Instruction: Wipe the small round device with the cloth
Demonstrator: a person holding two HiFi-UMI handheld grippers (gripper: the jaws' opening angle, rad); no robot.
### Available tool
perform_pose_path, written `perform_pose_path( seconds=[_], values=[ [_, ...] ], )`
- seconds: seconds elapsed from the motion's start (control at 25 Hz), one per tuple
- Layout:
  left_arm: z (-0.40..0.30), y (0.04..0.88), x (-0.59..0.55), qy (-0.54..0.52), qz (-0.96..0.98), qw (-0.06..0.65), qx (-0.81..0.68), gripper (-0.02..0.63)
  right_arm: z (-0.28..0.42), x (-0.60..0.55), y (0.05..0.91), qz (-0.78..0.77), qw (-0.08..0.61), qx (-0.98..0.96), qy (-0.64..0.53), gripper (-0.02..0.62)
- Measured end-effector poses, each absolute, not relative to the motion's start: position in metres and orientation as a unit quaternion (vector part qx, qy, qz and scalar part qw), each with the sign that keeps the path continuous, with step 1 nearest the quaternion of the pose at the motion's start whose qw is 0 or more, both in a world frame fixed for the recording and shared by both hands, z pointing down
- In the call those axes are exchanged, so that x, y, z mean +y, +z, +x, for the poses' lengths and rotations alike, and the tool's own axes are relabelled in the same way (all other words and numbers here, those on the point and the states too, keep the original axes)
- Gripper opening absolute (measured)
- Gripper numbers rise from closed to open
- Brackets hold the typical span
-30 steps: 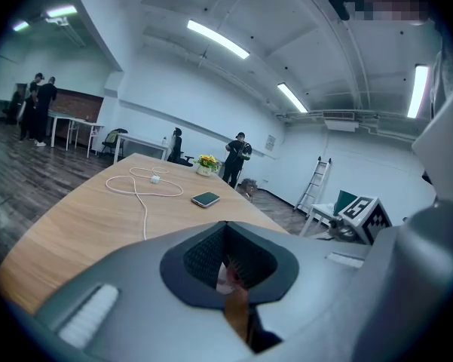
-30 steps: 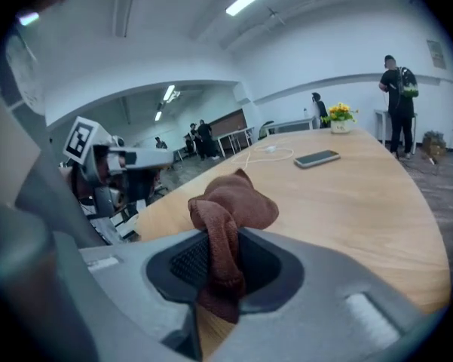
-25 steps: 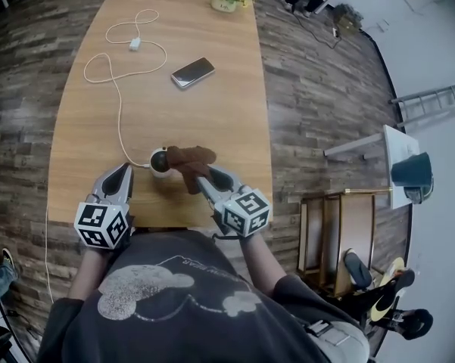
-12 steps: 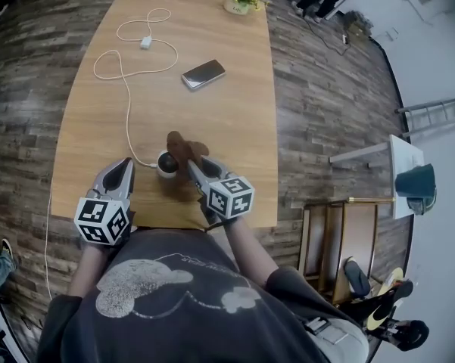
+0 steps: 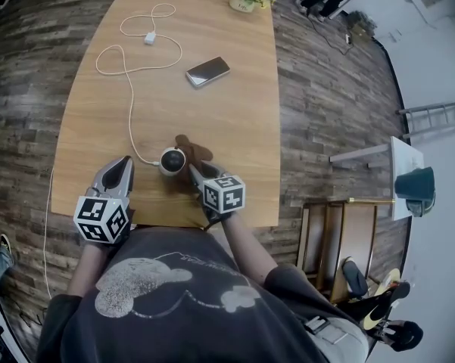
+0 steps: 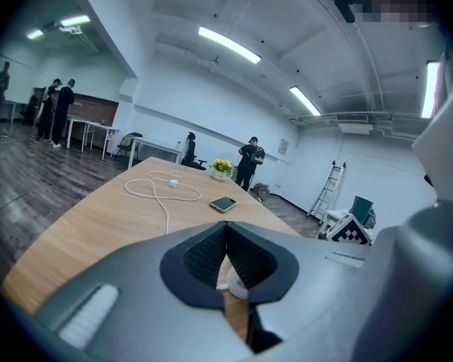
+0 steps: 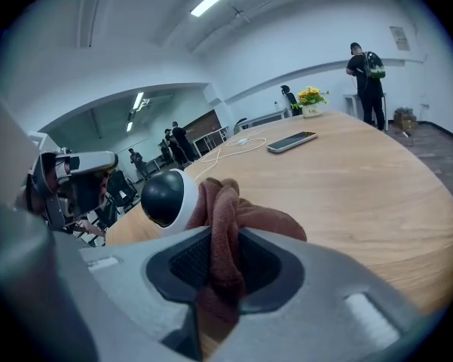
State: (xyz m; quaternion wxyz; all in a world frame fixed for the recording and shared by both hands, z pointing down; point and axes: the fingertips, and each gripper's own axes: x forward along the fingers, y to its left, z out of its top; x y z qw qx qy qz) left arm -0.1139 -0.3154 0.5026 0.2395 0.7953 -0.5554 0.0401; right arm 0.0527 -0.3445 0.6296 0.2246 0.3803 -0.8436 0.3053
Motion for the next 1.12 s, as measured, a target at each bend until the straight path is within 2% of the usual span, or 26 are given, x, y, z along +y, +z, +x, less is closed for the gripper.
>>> perform_pose_path(
  seconds=[0.28,0.52,0.72,1.12],
  values=[
    [-0.119,0.501,-0.319,0.034,0.796,0.241,-0.555,0.018,0.063,-0.376,0.564,0.361,0.194,-0.884,0.224,0.075],
    [-0.123,0.503,-0.318,0.037,0.794,0.242,-0.556,0.018,0.029,-0.398,0.523,0.249,0.22,-0.933,0.142,0.075],
    [-0.132,0.502,-0.319,0.034,0.788,0.242,-0.566,0.018,0.003,-0.388,0.552,0.146,0.288,-0.935,0.147,0.075],
    [-0.139,0.511,-0.312,0.038,0.776,0.252,-0.576,0.018,0.012,-0.395,0.609,0.164,0.345,-0.906,0.18,0.075]
  ],
)
